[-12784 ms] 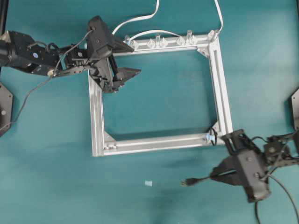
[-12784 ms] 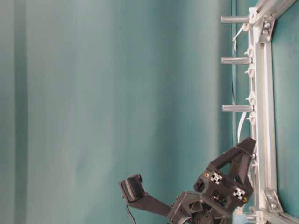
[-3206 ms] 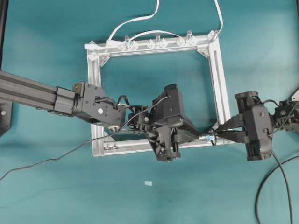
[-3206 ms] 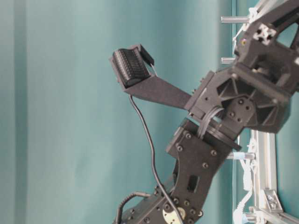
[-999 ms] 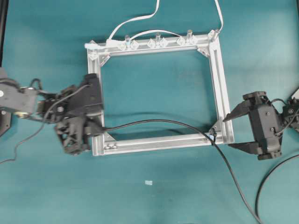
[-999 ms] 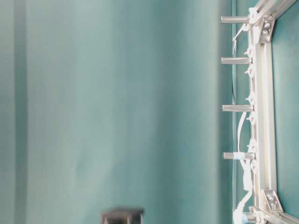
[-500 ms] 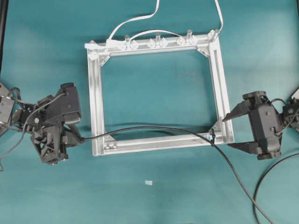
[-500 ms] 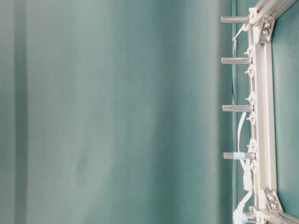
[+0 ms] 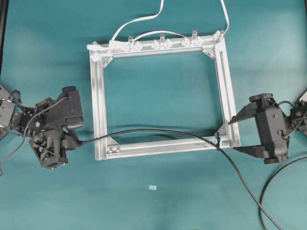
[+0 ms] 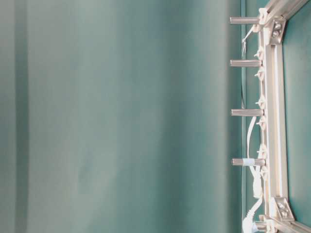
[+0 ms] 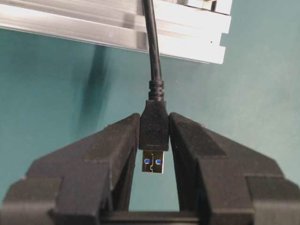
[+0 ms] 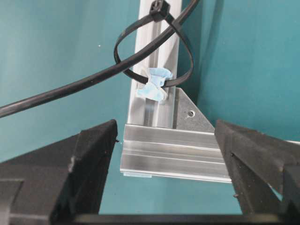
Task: Insert the wire through the string loop located on the right side.
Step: 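Release the USB plug from the left gripper onto the table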
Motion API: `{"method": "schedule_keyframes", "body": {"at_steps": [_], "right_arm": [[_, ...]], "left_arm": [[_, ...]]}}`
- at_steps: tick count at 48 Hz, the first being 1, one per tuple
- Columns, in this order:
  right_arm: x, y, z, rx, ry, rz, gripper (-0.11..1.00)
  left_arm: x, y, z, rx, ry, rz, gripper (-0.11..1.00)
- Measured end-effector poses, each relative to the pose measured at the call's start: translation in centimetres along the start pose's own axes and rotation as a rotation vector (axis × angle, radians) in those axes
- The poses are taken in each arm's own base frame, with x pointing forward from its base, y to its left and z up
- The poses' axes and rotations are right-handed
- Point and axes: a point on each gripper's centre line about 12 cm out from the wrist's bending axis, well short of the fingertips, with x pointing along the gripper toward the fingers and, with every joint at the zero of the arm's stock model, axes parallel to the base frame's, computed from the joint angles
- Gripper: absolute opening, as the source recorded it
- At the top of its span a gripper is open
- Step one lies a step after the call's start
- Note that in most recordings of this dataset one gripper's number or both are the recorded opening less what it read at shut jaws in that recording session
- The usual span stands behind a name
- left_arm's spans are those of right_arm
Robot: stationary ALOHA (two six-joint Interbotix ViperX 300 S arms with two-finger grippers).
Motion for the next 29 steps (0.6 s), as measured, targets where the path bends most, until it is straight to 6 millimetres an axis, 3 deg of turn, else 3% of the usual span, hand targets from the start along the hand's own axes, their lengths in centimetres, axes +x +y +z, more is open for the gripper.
{"method": "schedule_keyframes", "body": {"at_steps": [4, 6, 10, 29], "right_arm": [[0.00, 0.00, 0.00, 0.000, 0.000, 0.000, 0.91], [0.00, 0.00, 0.00, -0.002, 0.000, 0.000, 0.91], [0.00, 0.00, 0.00, 0.000, 0.000, 0.000, 0.91], [0.00, -0.03, 0.10, -0.002, -0.009, -0.003, 0.91]], "left_arm": [[0.00, 0.01, -0.01, 0.001, 0.001, 0.001, 0.62], [0.00, 0.01, -0.01, 0.001, 0.001, 0.001, 0.68], [0.00, -0.01, -0.05, 0.003, 0.003, 0.001, 0.64], [-0.19, 0.25, -0.40, 0.016, 0.004, 0.006, 0.68]]}}
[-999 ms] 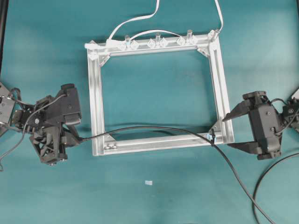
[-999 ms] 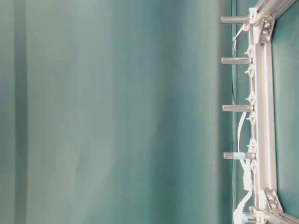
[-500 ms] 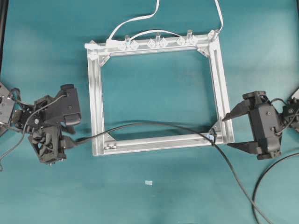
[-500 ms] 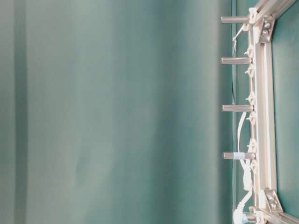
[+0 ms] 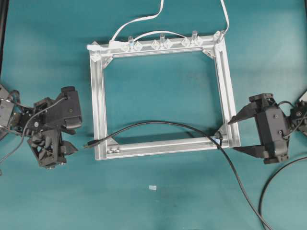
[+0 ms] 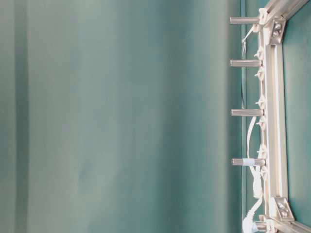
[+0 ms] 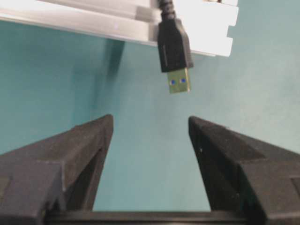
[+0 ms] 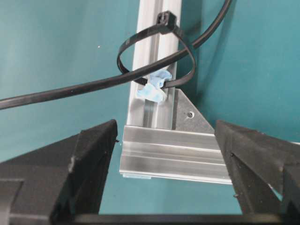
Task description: Insert the wire through the string loop located on the right side.
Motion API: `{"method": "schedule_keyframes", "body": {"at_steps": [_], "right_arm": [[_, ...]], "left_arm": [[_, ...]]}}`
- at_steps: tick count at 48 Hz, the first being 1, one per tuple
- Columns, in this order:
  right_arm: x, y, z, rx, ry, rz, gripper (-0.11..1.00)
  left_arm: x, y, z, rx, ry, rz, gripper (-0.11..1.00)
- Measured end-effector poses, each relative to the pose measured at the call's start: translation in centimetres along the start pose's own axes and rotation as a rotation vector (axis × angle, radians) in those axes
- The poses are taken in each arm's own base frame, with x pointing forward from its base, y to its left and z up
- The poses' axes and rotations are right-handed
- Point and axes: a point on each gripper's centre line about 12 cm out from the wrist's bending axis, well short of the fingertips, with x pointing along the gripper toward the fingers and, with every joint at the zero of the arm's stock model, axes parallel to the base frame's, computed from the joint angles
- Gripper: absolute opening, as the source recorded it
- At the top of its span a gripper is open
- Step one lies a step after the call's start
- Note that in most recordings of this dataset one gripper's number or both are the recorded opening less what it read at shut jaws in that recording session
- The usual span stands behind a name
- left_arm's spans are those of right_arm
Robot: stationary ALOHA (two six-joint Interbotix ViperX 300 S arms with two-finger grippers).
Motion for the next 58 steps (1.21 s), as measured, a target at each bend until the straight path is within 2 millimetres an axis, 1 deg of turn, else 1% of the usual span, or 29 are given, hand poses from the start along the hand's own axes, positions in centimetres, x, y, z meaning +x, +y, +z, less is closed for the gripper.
{"method": "schedule_keyframes", "body": {"at_steps": [5, 11, 14, 21, 30, 40, 47, 58], "right_arm": [[-0.2, 0.0, 0.4, -0.001, -0.028, -0.001, 0.91], [-0.9, -0.2, 1.6, 0.007, -0.114, -0.011, 0.91], [-1.3, -0.3, 1.9, 0.004, -0.149, -0.016, 0.91], [-2.2, -0.6, 1.9, 0.009, -0.196, -0.024, 0.91], [-3.7, -1.3, 2.3, 0.031, -0.265, -0.037, 0.91], [-4.6, -2.3, 2.1, 0.056, -0.300, -0.068, 0.91], [-4.8, -2.7, 2.0, 0.070, -0.310, -0.085, 0.91], [-4.8, -2.8, 2.0, 0.070, -0.310, -0.087, 0.91]], "left_arm": [[-0.5, 0.0, 0.2, 0.018, -0.026, -0.006, 0.68], [-1.5, 0.2, 0.7, 0.041, -0.078, -0.020, 0.68], [-1.9, 0.4, 0.7, 0.049, -0.095, -0.024, 0.68], [-2.6, 1.0, 0.7, 0.064, -0.141, -0.029, 0.68], [-3.6, 2.2, 1.8, 0.064, -0.276, -0.042, 0.68], [-4.6, 3.0, 2.7, 0.167, -0.447, -0.046, 0.67], [-4.8, 3.4, 2.3, 0.227, -0.497, -0.038, 0.67], [-5.5, 4.0, 1.7, 0.220, -0.539, -0.036, 0.67]]}}
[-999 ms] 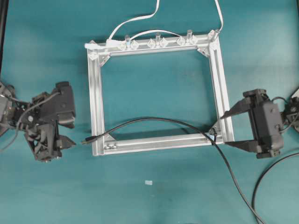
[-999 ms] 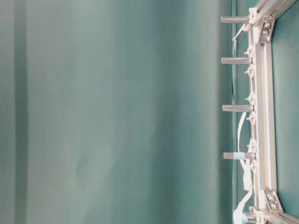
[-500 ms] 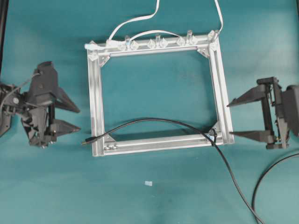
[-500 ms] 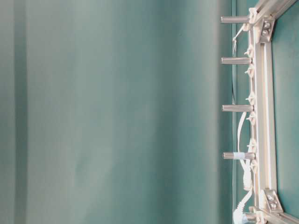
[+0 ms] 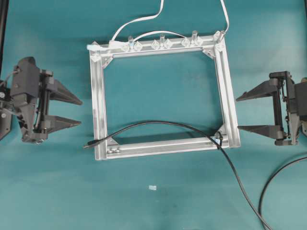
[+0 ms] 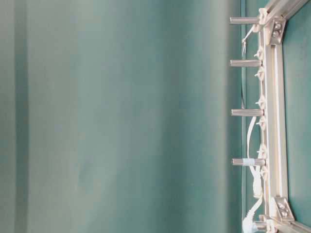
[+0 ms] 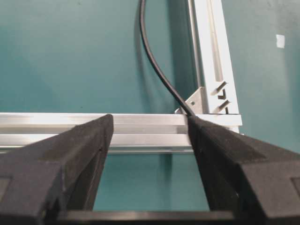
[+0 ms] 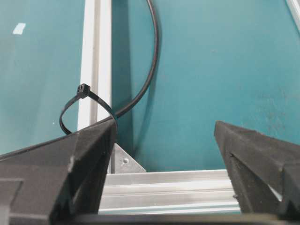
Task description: Insert the wire through the string loop located on the right side.
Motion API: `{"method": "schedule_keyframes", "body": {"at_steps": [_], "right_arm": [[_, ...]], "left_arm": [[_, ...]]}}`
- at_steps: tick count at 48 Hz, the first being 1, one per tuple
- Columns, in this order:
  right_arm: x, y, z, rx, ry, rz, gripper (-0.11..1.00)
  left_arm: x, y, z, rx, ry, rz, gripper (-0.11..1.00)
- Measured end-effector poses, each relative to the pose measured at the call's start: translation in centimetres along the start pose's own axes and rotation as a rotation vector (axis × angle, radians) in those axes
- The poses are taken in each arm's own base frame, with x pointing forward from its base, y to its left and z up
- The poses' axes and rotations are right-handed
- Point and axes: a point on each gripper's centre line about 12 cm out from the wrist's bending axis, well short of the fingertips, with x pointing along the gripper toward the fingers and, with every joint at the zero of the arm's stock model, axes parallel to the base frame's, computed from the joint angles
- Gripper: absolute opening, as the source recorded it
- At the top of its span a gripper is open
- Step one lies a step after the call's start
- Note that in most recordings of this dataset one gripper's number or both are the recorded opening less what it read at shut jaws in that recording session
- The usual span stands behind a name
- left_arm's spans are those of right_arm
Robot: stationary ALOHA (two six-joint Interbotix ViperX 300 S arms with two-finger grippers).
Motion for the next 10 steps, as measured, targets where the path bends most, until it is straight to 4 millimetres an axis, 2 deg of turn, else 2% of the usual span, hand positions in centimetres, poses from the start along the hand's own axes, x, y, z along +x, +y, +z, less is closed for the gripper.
{"method": "schedule_keyframes", "body": {"at_steps": [10], "right_arm": [[-0.4, -0.1, -0.3, 0.001, -0.005, 0.003, 0.91]], "left_arm": [[-2.0, 0.2, -0.3, -0.004, -0.072, -0.005, 0.67]]}}
